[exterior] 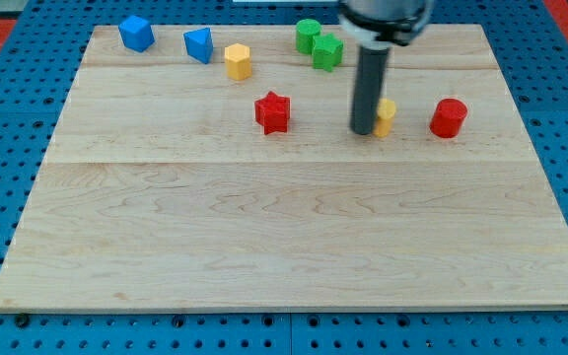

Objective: Slide the yellow hexagon vertically below the green circle

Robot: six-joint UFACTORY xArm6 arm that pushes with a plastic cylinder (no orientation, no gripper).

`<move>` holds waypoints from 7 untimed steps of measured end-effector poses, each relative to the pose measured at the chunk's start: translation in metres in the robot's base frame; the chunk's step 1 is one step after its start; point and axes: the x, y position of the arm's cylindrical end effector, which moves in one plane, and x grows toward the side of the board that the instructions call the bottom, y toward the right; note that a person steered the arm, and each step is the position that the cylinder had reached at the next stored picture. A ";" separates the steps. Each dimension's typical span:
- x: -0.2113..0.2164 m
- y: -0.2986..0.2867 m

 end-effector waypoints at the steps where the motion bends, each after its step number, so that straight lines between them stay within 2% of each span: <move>1: 0.004 -0.009; 2: -0.031 -0.064; 3: -0.079 -0.068; 4: -0.112 -0.138; 5: -0.152 -0.139; 6: -0.160 -0.205; 7: -0.131 -0.234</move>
